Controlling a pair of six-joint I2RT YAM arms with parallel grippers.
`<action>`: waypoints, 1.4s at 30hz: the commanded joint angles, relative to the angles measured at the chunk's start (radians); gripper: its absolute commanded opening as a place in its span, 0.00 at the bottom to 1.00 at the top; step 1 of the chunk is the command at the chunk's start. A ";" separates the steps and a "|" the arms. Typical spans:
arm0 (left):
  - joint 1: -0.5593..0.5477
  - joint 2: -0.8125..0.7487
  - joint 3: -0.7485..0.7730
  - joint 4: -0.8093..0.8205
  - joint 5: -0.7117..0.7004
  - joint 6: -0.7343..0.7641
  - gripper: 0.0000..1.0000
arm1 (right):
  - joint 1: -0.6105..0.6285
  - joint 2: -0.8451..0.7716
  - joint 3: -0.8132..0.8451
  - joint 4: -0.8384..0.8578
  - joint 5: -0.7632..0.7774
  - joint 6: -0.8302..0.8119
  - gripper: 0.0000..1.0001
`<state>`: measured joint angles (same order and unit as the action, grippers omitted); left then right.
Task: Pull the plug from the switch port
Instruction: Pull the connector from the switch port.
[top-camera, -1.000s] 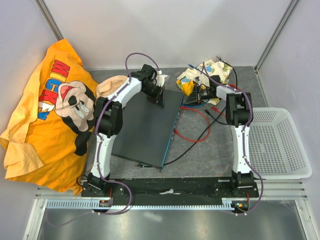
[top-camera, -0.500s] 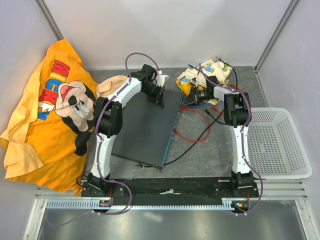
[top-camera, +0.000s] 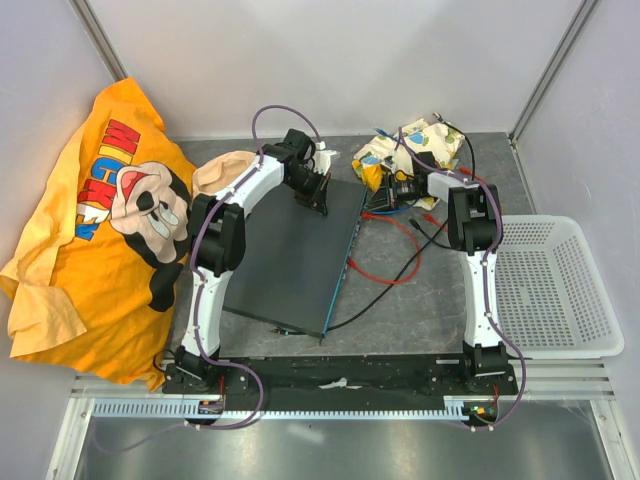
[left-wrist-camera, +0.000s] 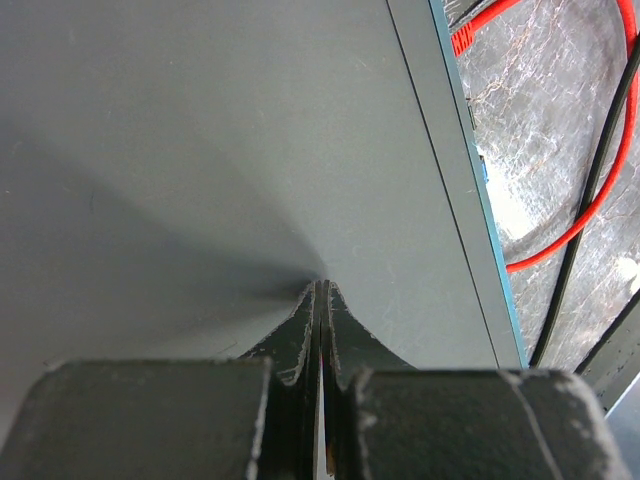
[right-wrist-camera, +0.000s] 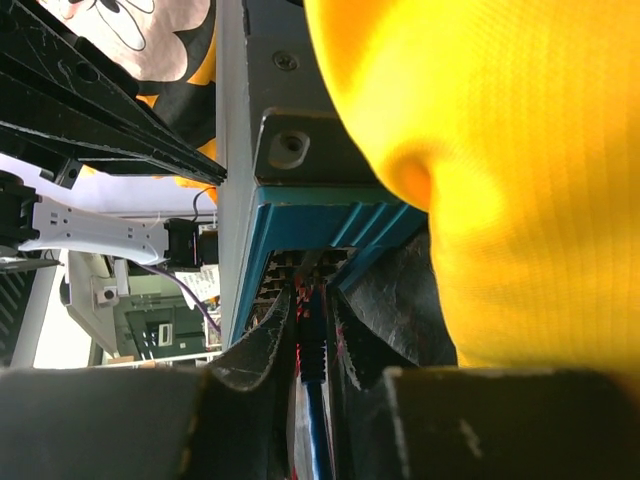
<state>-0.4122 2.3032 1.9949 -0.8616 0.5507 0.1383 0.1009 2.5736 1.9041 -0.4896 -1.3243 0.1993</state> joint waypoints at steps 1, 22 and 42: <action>-0.016 -0.004 -0.030 -0.063 -0.049 0.040 0.02 | 0.002 0.022 0.009 -0.007 0.072 0.020 0.05; -0.025 0.012 -0.025 -0.063 -0.032 0.041 0.02 | 0.022 0.014 0.095 -0.080 0.232 -0.072 0.00; -0.027 0.025 -0.021 -0.062 -0.006 0.032 0.02 | 0.034 -0.049 -0.031 0.077 0.226 0.014 0.00</action>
<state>-0.4206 2.3032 1.9949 -0.8726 0.5549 0.1417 0.1169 2.5130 1.8687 -0.4881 -1.1866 0.2073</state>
